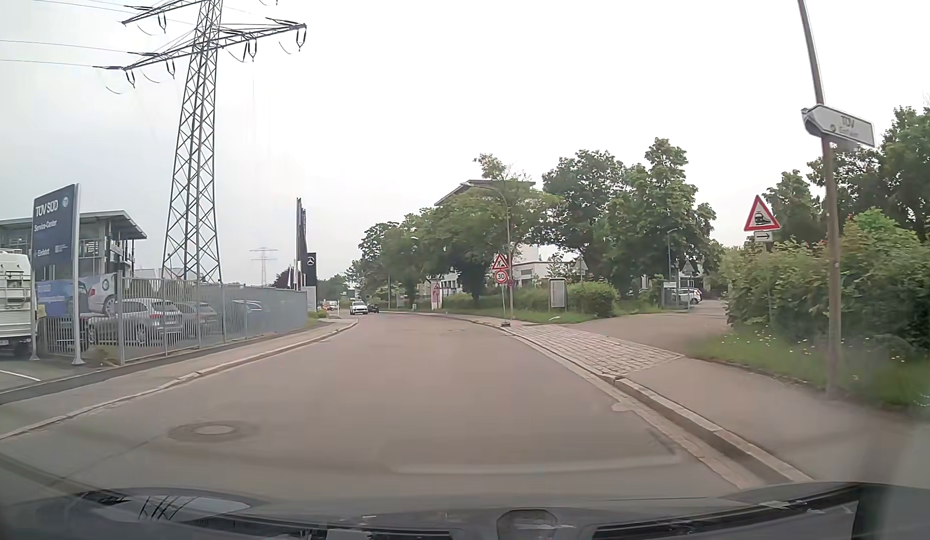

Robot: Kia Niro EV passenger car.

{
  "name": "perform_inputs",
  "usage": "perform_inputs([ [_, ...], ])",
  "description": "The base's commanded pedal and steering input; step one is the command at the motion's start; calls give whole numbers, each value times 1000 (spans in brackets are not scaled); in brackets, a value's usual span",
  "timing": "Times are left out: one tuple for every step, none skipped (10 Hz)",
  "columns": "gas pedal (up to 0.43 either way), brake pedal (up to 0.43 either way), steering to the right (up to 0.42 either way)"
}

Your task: Follow the waypoints while adhering to traffic rules and regulations

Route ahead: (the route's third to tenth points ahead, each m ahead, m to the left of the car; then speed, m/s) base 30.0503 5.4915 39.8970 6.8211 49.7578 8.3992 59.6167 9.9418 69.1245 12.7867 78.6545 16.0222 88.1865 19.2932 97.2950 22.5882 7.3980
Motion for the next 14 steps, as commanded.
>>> perform_inputs([
  [59, 0, -30],
  [59, 0, -30],
  [59, 0, -30],
  [59, 0, -29],
  [59, 0, -29],
  [59, 0, -28],
  [67, 0, -28],
  [67, 0, -28],
  [67, 0, -28],
  [79, 0, -27],
  [79, 0, -26],
  [79, 0, -25],
  [87, 0, -20],
  [87, 0, -12],
])
